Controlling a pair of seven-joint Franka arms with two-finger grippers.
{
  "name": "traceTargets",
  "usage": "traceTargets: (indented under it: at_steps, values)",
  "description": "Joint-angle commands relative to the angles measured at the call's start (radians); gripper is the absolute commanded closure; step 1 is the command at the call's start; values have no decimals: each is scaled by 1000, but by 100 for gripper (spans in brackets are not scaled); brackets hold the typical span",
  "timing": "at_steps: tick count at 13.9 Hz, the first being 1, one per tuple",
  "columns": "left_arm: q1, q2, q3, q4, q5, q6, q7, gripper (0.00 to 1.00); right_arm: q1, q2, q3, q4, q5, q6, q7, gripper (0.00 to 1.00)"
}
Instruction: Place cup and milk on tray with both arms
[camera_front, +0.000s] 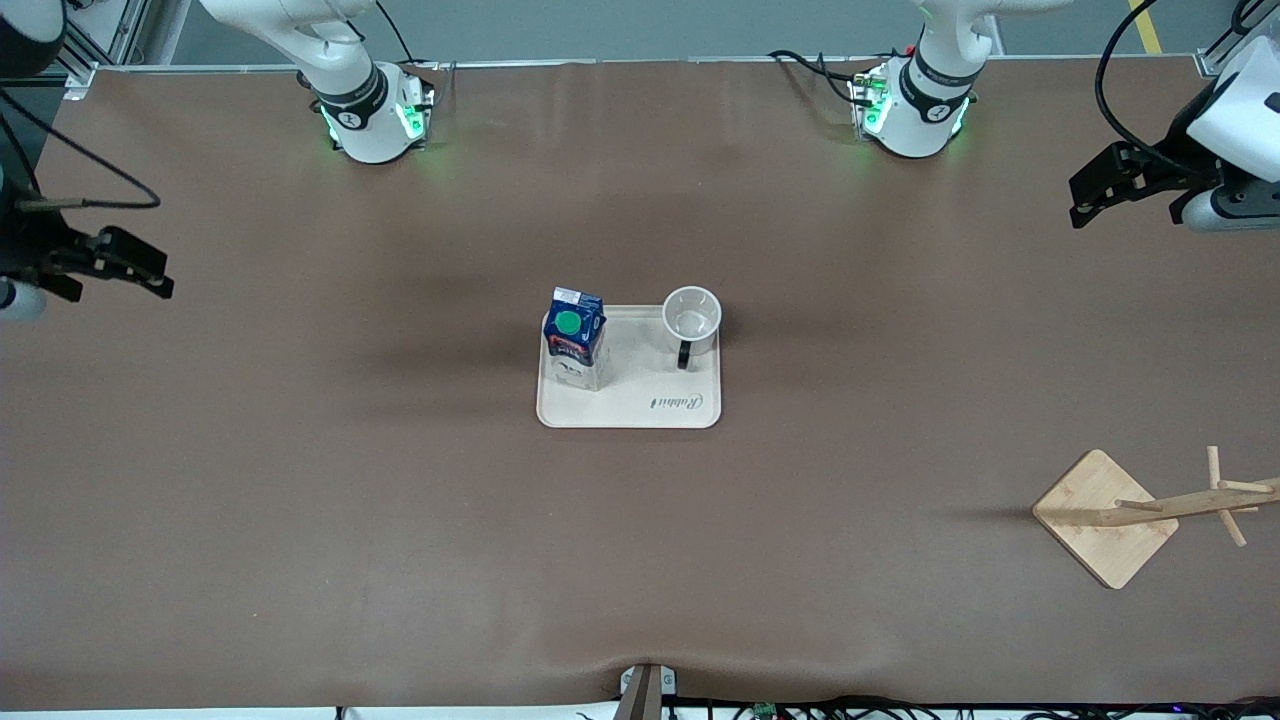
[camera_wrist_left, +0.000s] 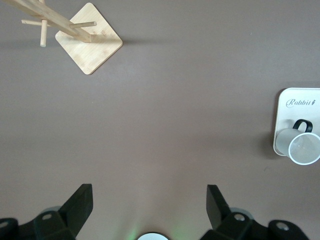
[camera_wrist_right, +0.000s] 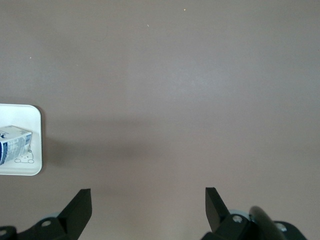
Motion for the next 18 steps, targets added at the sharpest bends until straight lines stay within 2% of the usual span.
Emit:
traceTargets:
  at_steps: [1, 4, 9, 11, 14, 18]
  values:
    - [5, -26, 2, -17, -19, 4, 30, 0, -9, -118, 2, -168, -29, 38, -54, 0]
    - [8, -23, 4, -14, -20, 5, 25, 0, -52, -100, -6, -100, -26, 22, -196, 0]
    - [8, -15, 4, 6, -20, 5, 28, 0, -83, 10, -6, 41, -14, 19, -203, 0]
    - [9, -15, 5, 8, -20, 5, 28, 0, -73, 15, -5, 53, -11, -12, -200, 0]
    - [6, -15, 4, 6, -20, 4, 23, 0, -79, 15, -5, 53, 79, -32, -190, 0]
    - [8, -15, 4, 4, -20, -7, 16, 0, -79, 15, -5, 50, 80, -32, -188, 0]
